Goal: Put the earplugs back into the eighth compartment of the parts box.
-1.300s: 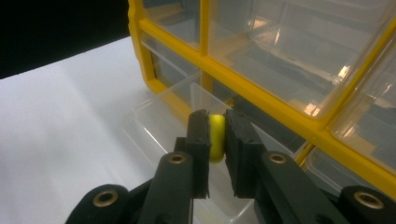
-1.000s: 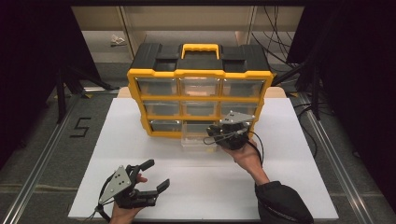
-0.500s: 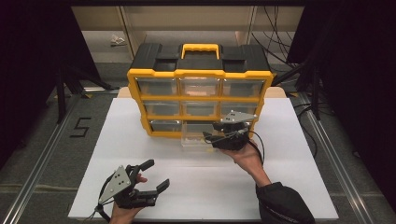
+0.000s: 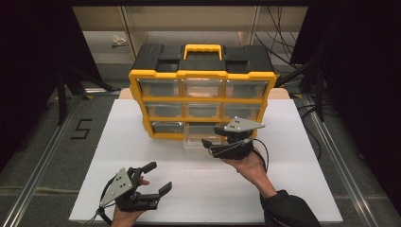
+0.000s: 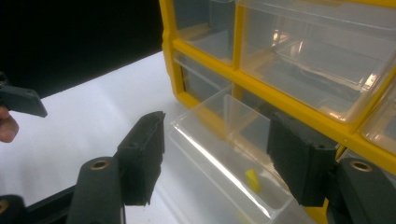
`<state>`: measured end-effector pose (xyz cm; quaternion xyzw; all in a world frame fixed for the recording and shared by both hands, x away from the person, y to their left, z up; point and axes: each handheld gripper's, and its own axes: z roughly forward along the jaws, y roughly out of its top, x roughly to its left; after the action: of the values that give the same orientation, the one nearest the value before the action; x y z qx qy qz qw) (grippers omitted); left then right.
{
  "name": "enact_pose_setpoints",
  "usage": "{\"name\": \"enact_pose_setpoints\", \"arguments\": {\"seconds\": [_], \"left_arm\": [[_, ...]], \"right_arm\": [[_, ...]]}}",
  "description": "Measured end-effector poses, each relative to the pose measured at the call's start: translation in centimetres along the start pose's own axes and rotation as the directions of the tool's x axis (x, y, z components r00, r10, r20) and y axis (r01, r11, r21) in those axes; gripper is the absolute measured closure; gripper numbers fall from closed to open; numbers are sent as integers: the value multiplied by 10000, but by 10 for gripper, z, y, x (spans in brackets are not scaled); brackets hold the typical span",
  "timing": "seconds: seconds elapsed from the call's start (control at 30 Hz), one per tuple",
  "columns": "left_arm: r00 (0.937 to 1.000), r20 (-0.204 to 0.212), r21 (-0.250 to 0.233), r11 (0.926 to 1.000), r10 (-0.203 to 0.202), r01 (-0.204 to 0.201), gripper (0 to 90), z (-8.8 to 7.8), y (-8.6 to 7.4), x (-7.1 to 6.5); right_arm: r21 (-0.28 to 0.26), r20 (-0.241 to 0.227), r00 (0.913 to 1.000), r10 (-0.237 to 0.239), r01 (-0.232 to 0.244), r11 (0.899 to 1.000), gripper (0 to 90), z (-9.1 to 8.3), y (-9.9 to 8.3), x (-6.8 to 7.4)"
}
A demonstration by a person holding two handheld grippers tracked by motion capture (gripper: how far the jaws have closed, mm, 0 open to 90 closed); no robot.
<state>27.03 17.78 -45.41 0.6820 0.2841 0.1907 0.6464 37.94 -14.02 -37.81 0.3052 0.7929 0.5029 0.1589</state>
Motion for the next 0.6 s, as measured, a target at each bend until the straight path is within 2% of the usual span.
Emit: {"name": "enact_pose_setpoints", "arguments": {"seconds": [0.27,0.6], "left_arm": [[10000,64,-9,10000,-8,8,158,0,0,0],[9999,129,19,10000,-34,34,157,1,0,-1]], "right_arm": [[-143,-101,9999,70,-71,9999,370,-7,-7,4],[-673,-171,9998,95,-106,9977,365,-25,-20,13]]}}
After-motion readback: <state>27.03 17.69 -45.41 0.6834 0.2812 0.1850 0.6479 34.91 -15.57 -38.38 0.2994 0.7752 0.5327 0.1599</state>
